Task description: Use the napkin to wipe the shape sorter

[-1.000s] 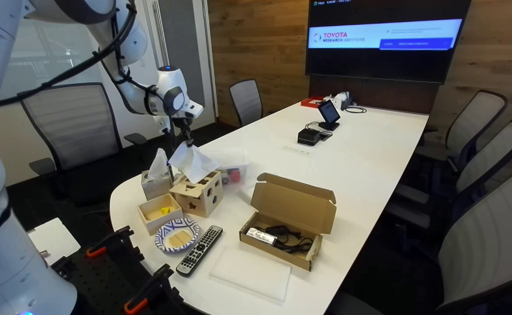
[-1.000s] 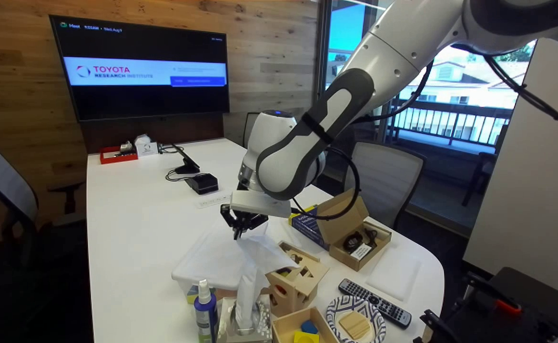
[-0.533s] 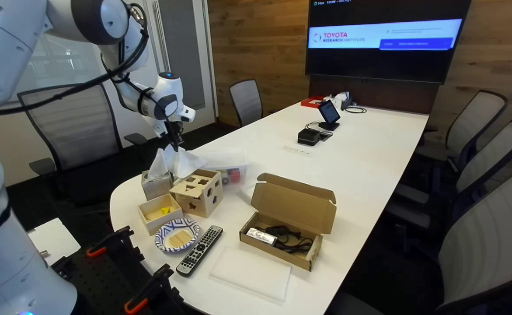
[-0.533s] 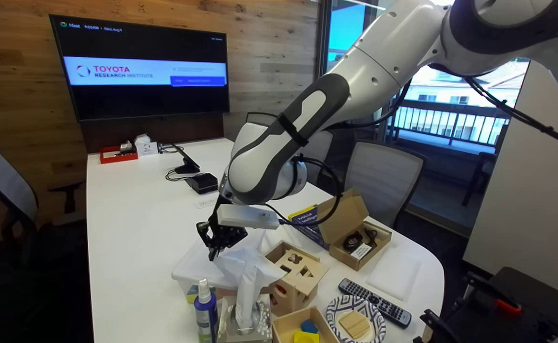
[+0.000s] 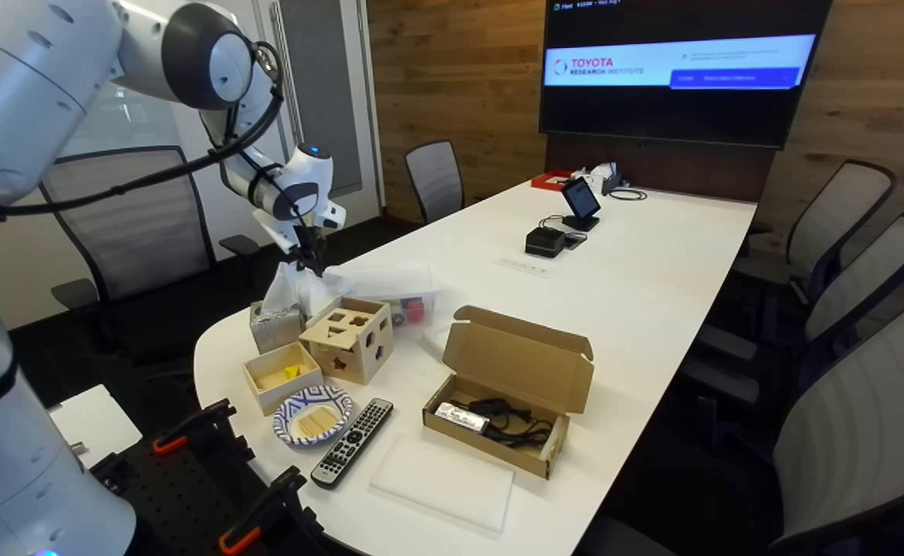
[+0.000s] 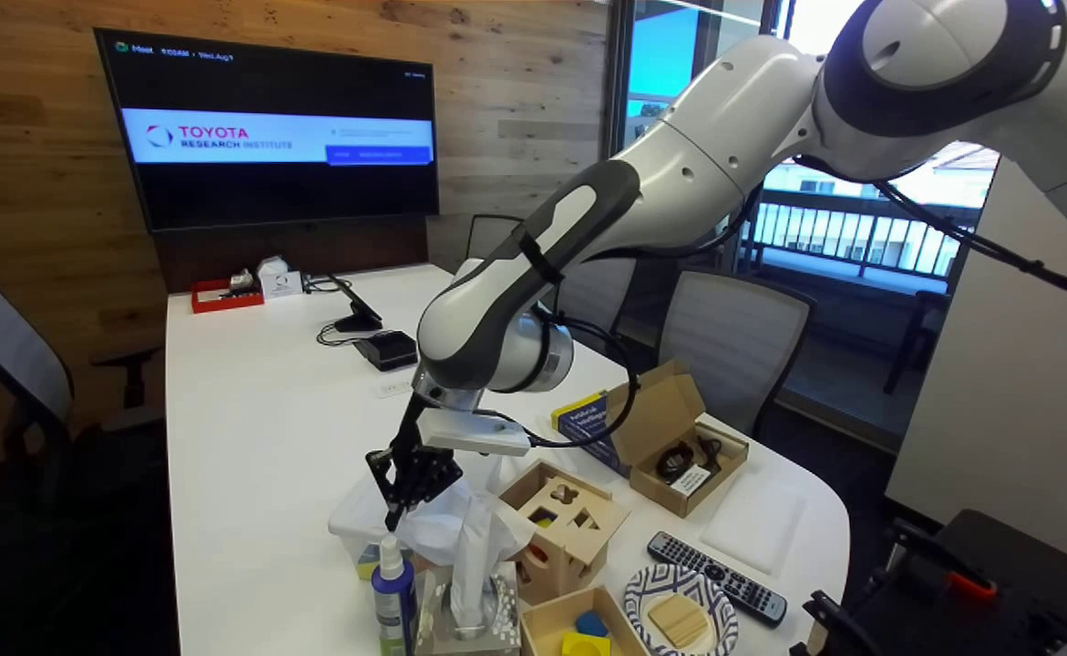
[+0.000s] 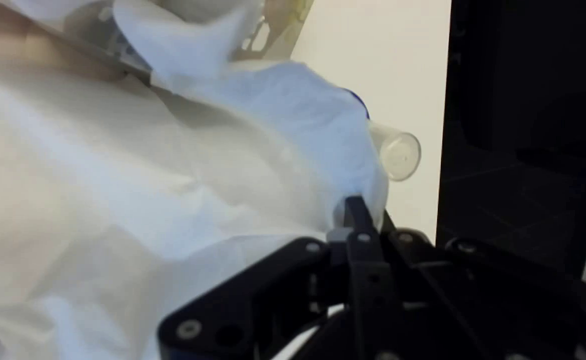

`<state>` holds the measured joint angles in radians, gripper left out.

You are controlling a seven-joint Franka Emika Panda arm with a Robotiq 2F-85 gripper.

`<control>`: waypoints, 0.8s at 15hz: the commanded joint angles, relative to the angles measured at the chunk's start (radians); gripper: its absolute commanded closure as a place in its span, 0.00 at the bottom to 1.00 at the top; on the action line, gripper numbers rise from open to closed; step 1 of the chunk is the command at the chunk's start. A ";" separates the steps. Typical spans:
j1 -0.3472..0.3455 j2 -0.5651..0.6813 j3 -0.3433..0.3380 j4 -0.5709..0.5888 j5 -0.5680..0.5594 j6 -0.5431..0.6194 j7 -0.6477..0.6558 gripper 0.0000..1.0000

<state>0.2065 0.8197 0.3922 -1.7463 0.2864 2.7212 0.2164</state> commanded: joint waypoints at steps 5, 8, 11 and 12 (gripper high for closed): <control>-0.081 0.083 0.018 0.115 0.103 -0.273 -0.131 1.00; -0.044 0.093 -0.060 0.149 0.107 -0.359 -0.016 1.00; 0.014 0.083 -0.151 0.155 0.087 -0.354 0.132 1.00; 0.033 0.079 -0.177 0.158 0.081 -0.359 0.180 1.00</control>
<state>0.1738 0.9069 0.2893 -1.6180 0.3728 2.3982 0.2648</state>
